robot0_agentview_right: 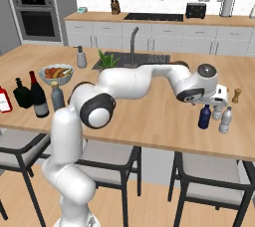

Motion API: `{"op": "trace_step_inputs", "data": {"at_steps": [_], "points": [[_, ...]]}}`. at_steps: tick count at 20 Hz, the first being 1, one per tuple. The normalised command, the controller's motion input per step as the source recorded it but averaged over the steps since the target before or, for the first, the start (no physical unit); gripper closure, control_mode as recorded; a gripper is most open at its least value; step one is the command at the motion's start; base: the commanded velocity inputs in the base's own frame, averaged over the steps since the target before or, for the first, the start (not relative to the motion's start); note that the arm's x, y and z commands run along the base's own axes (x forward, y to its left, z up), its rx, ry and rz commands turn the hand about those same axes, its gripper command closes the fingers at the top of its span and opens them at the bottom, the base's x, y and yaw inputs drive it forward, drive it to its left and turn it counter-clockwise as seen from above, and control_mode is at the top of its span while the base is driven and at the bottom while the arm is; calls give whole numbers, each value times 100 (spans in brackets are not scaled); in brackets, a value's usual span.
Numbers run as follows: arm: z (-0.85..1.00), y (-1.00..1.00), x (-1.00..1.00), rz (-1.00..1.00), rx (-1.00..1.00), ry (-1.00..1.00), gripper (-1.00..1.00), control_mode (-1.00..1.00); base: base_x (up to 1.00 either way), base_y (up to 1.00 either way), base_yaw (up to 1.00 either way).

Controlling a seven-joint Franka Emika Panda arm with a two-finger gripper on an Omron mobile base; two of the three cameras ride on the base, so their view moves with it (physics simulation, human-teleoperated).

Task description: Move the plastic bottles in the middle to the plastics group, and the glass bottles in the middle to the glass group.

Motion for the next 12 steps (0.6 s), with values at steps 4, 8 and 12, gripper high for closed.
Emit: {"op": "trace_step_inputs", "data": {"at_steps": [4,8,12], "points": [[38,42,-77,0,-1,0,-100,-100,0,0,0],[30,47,-75,0,0,1,-100,-100,0,0,0],[40,47,-78,0,0,6,-100,-100,0,0,0]]}}
